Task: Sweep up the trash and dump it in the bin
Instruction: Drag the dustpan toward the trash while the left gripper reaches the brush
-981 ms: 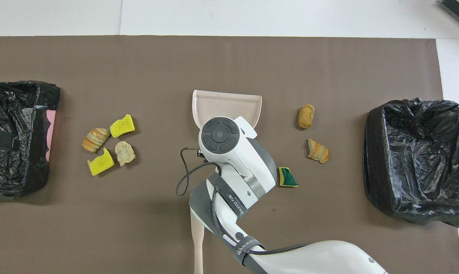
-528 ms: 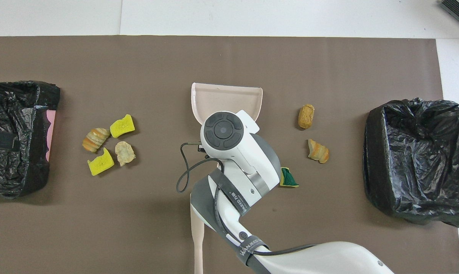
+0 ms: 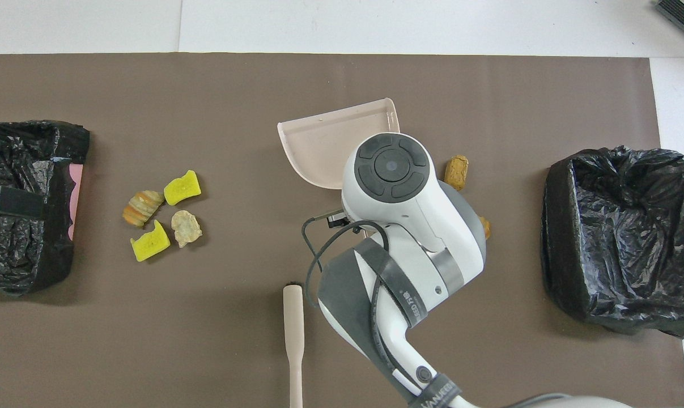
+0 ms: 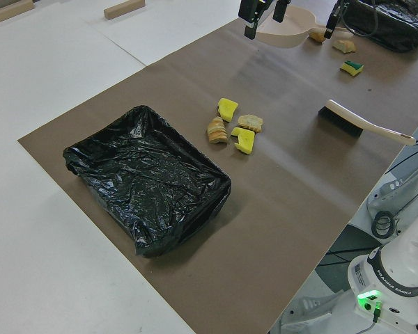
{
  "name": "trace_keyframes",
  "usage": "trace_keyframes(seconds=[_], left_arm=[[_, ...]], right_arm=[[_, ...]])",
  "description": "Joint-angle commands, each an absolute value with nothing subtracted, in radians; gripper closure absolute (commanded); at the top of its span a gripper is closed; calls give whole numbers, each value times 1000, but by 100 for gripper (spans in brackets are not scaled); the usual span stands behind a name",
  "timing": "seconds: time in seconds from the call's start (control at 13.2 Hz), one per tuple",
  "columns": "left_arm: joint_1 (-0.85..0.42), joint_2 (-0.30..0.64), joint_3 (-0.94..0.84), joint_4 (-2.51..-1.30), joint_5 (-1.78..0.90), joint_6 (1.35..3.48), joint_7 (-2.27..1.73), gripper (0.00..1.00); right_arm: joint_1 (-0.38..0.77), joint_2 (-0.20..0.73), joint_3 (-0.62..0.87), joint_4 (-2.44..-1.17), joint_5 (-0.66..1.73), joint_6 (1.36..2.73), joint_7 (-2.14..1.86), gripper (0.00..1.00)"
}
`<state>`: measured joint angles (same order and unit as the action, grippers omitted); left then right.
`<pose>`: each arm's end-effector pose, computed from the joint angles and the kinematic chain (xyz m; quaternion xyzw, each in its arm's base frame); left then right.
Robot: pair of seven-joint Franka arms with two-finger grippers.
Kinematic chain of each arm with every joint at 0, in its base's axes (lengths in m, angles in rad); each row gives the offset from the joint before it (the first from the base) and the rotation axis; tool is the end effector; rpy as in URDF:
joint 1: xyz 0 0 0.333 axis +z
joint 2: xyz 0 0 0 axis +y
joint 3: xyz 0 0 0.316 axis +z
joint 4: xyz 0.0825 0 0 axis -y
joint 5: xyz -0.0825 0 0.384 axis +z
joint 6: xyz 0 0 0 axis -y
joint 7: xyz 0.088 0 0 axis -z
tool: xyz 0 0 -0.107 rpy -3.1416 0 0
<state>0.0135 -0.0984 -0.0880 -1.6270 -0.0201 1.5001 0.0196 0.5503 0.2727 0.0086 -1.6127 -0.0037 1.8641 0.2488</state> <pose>0.5145 -0.0432 0.6445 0.9988 -0.0473 -0.0146 0.0053 0.5438 0.3392 0.4659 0.9879 0.1548 -0.0095 0.0047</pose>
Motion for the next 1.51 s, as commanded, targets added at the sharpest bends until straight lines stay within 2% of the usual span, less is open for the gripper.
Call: trace_keyframes(seconds=[0.0, 0.38, 0.53, 0.75, 0.98, 1.13, 1.43], left_arm=[[-99, -172, -83, -1784, -15, 1587, -110, 0], [-349, -268, -86, -2064, -26, 1767, -398, 0], [-403, -297, -86, -2149, -76, 1834, -475, 0], [-535, -308, -86, -2256, -106, 1859, -489, 0], [-665, -307, -86, -2402, -129, 2006, -601, 0], [-739, -308, -86, -2498, -132, 2090, -623, 0], [-837, -290, -86, -2580, -227, 2183, -647, 0]], right_arm=[[522, 236, 11, -1628, -6, 1813, 31, 100], [448, 238, 11, -1646, -15, 1809, -328, 100], [440, 235, 9, -1658, -24, 1813, -450, 100], [407, 221, 9, -1709, -61, 1833, -700, 100], [388, 222, 9, -1793, -98, 1951, -972, 100], [382, 225, 9, -1813, -106, 1970, -1052, 100], [344, 227, 9, -1845, -112, 1985, -1189, 100]])
